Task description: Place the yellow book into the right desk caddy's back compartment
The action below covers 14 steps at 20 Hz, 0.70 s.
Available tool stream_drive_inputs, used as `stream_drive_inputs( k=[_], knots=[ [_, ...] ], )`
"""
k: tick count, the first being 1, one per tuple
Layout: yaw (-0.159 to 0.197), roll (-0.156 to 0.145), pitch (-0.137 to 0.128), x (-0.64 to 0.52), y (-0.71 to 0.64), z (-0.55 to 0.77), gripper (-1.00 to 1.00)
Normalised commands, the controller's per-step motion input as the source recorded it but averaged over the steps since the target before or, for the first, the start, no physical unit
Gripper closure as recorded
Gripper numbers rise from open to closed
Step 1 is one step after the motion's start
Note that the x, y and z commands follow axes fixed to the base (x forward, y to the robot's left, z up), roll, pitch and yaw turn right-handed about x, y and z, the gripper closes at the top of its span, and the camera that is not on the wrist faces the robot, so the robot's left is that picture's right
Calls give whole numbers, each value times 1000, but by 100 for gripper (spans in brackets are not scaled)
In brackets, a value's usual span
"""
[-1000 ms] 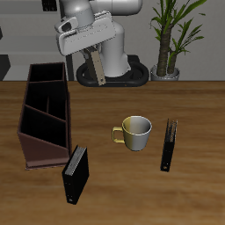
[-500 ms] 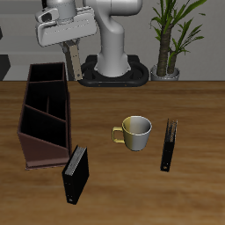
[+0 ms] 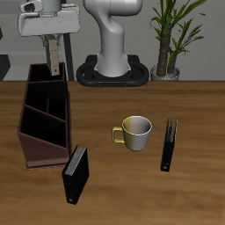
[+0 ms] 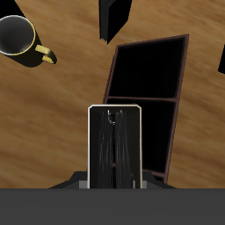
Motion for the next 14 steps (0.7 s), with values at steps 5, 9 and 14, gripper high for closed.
stream_drive_inputs(
  k=[5, 9, 14],
  knots=[
    [-88, -120, -17, -27, -561, 93, 100],
    [-103, -130, -37, 10, -389, 64, 100],
    [-43, -45, -14, 80, -6, -54, 100]
  ],
)
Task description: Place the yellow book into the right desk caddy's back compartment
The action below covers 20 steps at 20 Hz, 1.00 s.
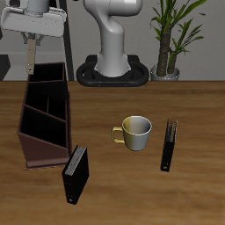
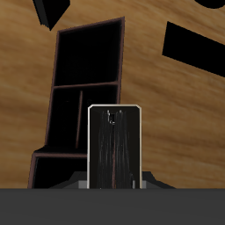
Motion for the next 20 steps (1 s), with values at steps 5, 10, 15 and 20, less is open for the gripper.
stream_drive_inputs(
  k=[5, 10, 15, 20],
  knots=[
    [-59, -22, -42, 154, 165, -47, 100],
    [9, 2, -10, 263, 143, -126, 100],
    [9, -9, 3, 227, 51, -200, 100],
    [-11, 11, 39, 98, 92, -244, 100]
  ],
)
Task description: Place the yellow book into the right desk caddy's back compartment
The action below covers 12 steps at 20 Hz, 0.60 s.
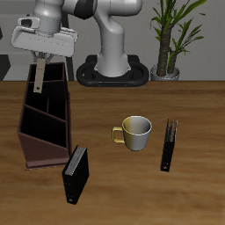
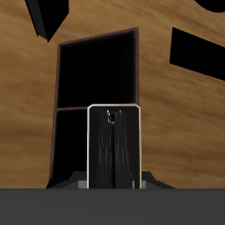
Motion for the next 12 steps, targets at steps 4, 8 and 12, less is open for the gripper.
stream_drive_inputs(
  k=[4, 8, 12],
  knots=[
    [-16, 10, 31, 40, 63, -240, 100],
    [23, 25, 25, 4, 60, -241, 100],
    [-19, -28, 19, -1, -85, -148, 100]
  ],
)
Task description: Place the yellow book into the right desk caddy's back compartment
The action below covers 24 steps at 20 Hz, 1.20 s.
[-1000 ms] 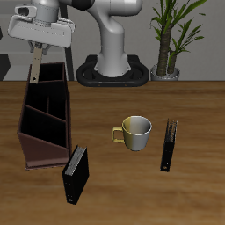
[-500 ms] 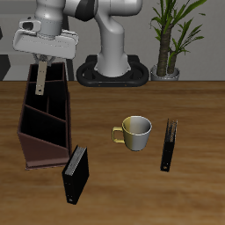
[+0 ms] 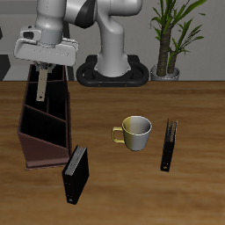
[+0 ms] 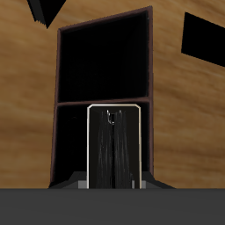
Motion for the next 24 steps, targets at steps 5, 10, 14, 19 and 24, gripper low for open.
stream_drive_inputs(
  k=[5, 10, 14, 19, 24],
  knots=[
    [-11, -18, 6, -38, -69, -99, 100],
    [-3, -11, 7, -32, -56, -124, 100],
    [-19, -19, 19, 69, -61, -134, 100],
    [7, 2, 9, 60, 6, -136, 100],
    [-9, -14, 30, 27, -47, -229, 100]
  ],
)
